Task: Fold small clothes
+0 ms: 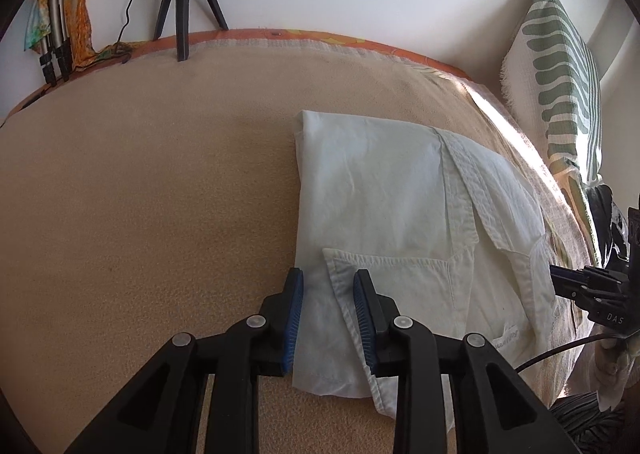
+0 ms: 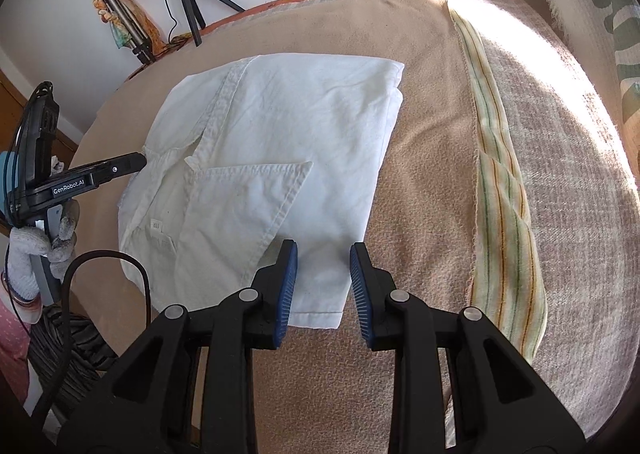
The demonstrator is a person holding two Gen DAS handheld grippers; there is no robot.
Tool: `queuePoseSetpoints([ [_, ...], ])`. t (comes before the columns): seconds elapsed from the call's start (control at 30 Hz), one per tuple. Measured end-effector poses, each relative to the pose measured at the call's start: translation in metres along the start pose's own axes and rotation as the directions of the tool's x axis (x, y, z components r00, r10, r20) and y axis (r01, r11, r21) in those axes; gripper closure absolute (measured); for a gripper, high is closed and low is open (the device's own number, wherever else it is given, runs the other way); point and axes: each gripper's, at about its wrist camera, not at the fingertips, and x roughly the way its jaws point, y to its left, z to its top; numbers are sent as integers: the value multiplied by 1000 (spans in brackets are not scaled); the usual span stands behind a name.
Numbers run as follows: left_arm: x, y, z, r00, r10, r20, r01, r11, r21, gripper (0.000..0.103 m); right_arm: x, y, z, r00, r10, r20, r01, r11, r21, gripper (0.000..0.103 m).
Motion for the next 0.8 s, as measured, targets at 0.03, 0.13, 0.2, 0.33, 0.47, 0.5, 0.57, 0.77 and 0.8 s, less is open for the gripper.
queuePoseSetpoints([
  [0.03,-1,-2,-2,1000,19,7,-19,1000,16,76,0,-1,-1,1000,-3,-3,3,1000,1,72],
  [0.13,-6,-6,-7,998,61,27,-63,996,61,76,-3,-3,-4,1000,-8,-14,8,1000,-3,71],
  [0.2,-11,-7,-9,996,77,42,-80,994,75,75,-8,-4,-6,1000,-3,-15,3,1000,-10,69],
  [0.33,-26,-10,-13,991,100,91,-108,990,90,70,-24,-6,-9,999,23,29,-23,1000,-4,62],
  [0.47,-42,-13,-14,983,110,145,-125,988,96,62,-34,-7,-9,997,23,77,-23,1000,6,58],
  [0.5,-46,-14,-14,981,111,157,-127,987,98,61,-35,-8,-9,996,14,91,-16,1000,13,56],
  [0.57,-52,-18,-14,976,118,181,-139,984,110,57,-37,-10,-8,993,4,118,-7,1000,24,51],
  [0.77,-54,-20,-12,975,100,197,-127,984,129,39,-31,-15,-2,992,0,128,-7,999,51,42],
  [0.8,-52,-15,-10,981,73,179,-93,990,106,39,-29,-17,-1,992,6,123,-13,998,63,42],
])
